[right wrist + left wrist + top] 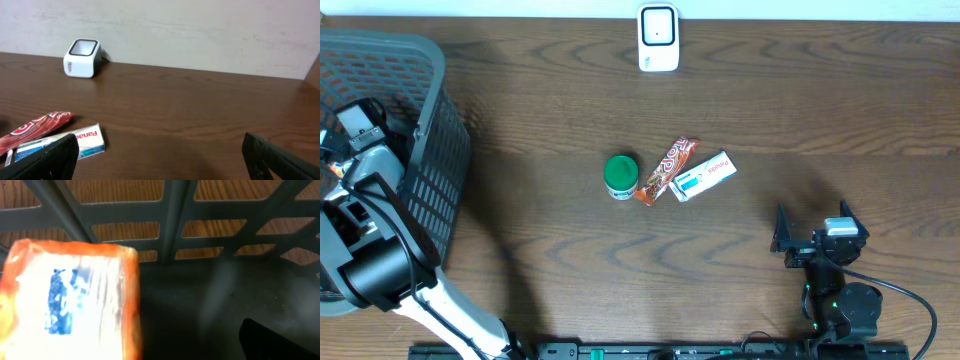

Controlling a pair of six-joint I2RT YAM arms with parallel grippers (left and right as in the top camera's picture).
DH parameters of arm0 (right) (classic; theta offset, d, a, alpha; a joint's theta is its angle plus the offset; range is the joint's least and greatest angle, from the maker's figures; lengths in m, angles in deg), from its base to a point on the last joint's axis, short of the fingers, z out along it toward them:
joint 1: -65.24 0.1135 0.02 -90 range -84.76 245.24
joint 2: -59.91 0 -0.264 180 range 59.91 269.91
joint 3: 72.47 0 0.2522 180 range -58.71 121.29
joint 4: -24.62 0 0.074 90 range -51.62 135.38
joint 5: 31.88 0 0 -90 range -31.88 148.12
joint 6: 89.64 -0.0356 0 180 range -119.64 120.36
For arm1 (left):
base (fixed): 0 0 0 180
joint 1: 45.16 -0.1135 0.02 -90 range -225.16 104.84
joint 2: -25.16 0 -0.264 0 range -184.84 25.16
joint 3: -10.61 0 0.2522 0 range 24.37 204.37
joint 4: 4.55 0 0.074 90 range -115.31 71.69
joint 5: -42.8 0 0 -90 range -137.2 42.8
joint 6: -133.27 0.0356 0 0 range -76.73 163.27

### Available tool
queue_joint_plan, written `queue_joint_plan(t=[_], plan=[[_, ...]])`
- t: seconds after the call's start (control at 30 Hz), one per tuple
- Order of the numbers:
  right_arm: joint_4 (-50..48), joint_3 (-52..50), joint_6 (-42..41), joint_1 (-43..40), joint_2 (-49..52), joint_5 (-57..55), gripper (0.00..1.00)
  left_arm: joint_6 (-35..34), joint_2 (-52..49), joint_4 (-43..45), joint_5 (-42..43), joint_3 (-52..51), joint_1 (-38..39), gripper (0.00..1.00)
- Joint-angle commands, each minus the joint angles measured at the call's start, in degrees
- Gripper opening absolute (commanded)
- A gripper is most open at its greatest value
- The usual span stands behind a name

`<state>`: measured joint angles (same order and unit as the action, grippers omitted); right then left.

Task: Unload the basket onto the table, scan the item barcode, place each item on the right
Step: 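Return the left gripper to the basket and grasp the orange Kleenex box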

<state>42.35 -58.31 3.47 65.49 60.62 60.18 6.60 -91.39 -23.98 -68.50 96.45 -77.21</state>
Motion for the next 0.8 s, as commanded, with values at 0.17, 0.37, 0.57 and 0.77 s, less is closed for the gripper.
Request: queue_joint_plan(t=[0.17, 0.37, 0.57, 0.77], plan=[[0.15, -0.09, -0.90, 0.59, -0.26, -0.09, 0.99, -1.11, -2.38, -0.68, 1.14, 0.02, -0.76, 0.59], [0.15, -0.09, -0.90, 0.59, -0.26, -0.09, 0.99, 2.56, -0.55, -1.33, 1.11, 0.02, -0.79, 0.24], [0.15, -0.09, -0.90, 0.59, -0.26, -0.09, 0.99, 4.04, 8.96, -4.68, 1.16, 0.02, -0.76, 0.21], [0.15, -0.09, -0.90, 0.59, -0.26, -0.09, 0.99, 4.00, 25.35, -10.38, 1.20, 0.02, -0.72, 0.21]])
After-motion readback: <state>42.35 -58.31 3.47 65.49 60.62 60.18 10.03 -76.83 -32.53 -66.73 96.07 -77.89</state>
